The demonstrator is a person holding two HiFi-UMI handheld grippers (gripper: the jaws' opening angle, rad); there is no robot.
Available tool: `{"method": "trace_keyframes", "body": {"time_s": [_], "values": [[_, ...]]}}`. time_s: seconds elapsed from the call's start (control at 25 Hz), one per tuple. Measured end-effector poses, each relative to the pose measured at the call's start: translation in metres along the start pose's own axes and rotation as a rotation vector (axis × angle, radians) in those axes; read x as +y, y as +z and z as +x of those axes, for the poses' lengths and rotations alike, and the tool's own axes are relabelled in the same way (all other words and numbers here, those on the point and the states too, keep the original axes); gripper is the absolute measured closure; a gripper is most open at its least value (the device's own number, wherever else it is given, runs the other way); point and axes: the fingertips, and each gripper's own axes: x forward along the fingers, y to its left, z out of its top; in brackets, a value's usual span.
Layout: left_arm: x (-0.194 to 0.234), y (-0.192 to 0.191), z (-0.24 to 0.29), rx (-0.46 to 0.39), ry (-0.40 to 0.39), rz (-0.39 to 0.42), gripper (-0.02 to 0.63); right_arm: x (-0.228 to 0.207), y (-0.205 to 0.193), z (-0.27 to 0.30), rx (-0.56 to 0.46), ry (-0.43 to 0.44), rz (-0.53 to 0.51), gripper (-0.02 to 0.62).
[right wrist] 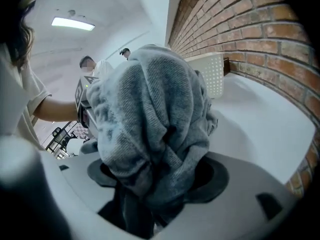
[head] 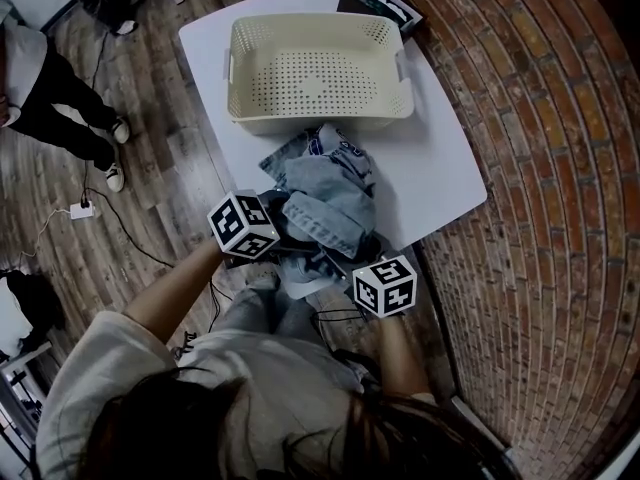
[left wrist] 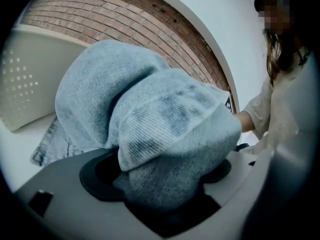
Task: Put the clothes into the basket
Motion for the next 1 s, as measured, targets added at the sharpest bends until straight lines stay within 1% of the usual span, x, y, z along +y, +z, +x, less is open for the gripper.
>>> {"method": "trace_keyframes", "body": {"time_s": [0.2,0.44,0.56,0.68,1.0], "values": [[-0.012,0.011,-0.011,-0.075,0.043,0.033,0.207,0.01,0.012,-0.012,-0.067,-0.029,-0.062,0.285],[-0.037,0.037,-0.029,-0.158,0.092,0.127,0.209,0.025,0.037,-0.04,-0.158,-0.081,-0.161,0.293],[-0.048,0.051,-0.039,-0.198,0.117,0.161,0.21,0.033,0.052,-0.054,-0.183,-0.106,-0.224,0.299],[-0.06,0.063,-0.049,-0.241,0.136,0.174,0.21,0.041,0.065,-0.068,-0.196,-0.119,-0.284,0.302],[-0.093,0.101,-0.077,-0.324,0.195,0.261,0.212,0.062,0.103,-0.106,-0.285,-0.152,-0.379,0.305]]}}
